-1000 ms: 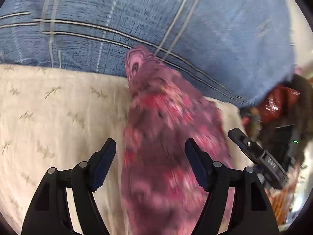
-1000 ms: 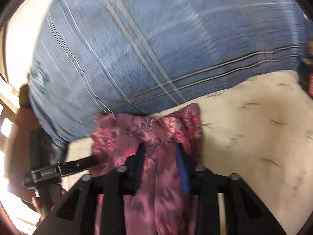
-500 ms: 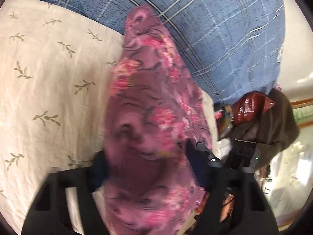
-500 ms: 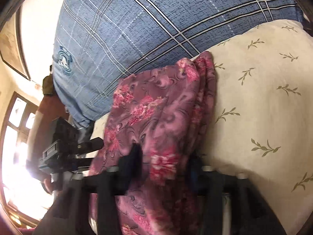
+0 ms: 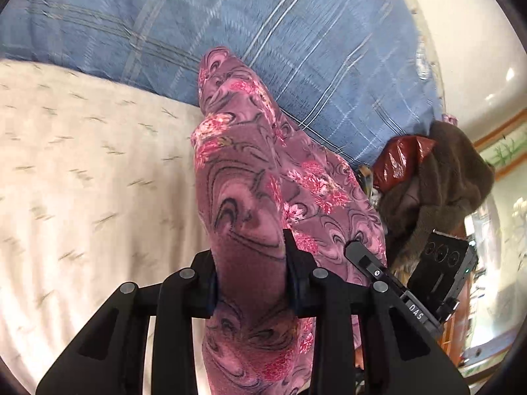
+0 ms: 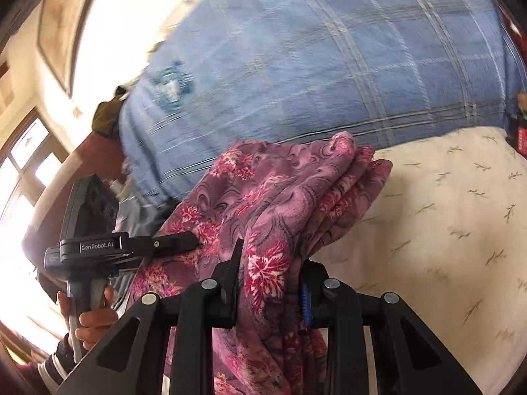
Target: Fold small clothes
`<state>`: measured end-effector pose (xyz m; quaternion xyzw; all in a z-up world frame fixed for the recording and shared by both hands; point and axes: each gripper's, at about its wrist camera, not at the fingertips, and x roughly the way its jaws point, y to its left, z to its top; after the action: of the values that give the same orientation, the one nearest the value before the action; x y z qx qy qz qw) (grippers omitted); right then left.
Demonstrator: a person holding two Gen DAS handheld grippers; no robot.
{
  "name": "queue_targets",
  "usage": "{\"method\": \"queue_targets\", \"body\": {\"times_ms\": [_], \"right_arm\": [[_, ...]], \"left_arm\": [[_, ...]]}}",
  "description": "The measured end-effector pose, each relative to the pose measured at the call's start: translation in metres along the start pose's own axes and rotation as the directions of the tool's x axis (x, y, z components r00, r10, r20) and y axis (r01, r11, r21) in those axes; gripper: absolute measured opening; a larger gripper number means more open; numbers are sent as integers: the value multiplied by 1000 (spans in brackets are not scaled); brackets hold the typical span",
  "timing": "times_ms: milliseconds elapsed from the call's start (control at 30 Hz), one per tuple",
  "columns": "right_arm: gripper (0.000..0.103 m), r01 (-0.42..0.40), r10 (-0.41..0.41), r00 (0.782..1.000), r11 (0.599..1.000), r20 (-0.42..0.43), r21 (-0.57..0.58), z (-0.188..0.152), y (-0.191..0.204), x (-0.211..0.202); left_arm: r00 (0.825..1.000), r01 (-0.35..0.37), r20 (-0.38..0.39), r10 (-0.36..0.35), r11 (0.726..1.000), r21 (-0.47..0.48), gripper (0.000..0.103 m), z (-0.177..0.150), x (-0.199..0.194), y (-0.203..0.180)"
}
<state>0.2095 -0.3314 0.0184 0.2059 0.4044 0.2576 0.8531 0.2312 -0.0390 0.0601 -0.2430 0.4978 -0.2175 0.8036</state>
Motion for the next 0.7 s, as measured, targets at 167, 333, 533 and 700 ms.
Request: {"method": "queue_targets", "body": {"times_ms": [167, 333, 533, 700], "right_arm": [[28, -62, 61, 998, 997, -20, -44, -38, 54, 0], [28, -142, 138, 988, 989, -76, -50, -89, 90, 14], [36, -64, 67, 967, 998, -244, 20, -155, 79, 63], [46, -24, 52, 972, 992, -229, 123, -143, 66, 42]], "left_arm": [[998, -61, 36, 60, 998, 10, 29, -35, -60, 16], [992, -119, 42, 120, 993, -23, 31, -83, -96, 51], [973, -222, -97, 211, 968, -115, 54, -123, -61, 117], [985, -174, -29, 172, 981, -83, 53, -113, -93, 116]]}}
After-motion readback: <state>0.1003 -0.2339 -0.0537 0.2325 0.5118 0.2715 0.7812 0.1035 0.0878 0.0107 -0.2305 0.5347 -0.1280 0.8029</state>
